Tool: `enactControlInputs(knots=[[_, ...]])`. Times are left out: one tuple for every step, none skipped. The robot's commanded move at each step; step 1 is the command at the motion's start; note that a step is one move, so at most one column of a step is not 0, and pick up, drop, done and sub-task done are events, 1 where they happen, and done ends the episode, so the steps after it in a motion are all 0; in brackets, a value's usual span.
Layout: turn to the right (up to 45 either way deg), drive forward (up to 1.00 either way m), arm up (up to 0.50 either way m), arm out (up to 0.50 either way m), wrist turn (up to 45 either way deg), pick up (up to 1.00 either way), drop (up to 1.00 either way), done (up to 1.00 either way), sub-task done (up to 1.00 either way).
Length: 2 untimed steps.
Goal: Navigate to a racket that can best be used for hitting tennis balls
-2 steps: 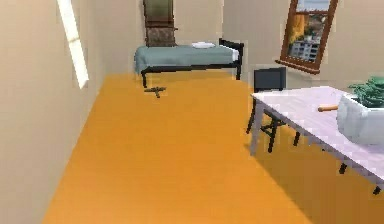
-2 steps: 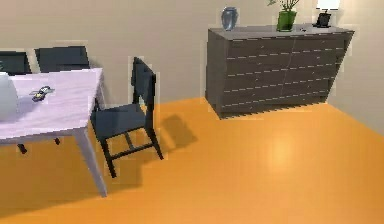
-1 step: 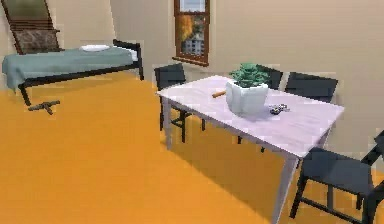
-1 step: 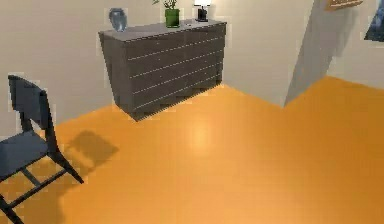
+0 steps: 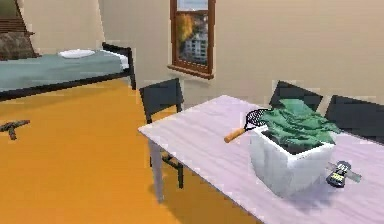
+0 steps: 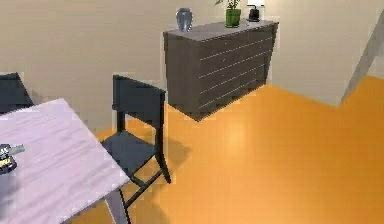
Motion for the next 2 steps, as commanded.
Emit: enactControlInputs(knots=[[18.0, 0.0, 0.0, 0.0, 0.0, 0.0, 0.0, 0.0, 0.0], [0.0, 1.0, 0.0, 0.0, 0.0, 0.0, 0.0, 0.0, 0.0]])
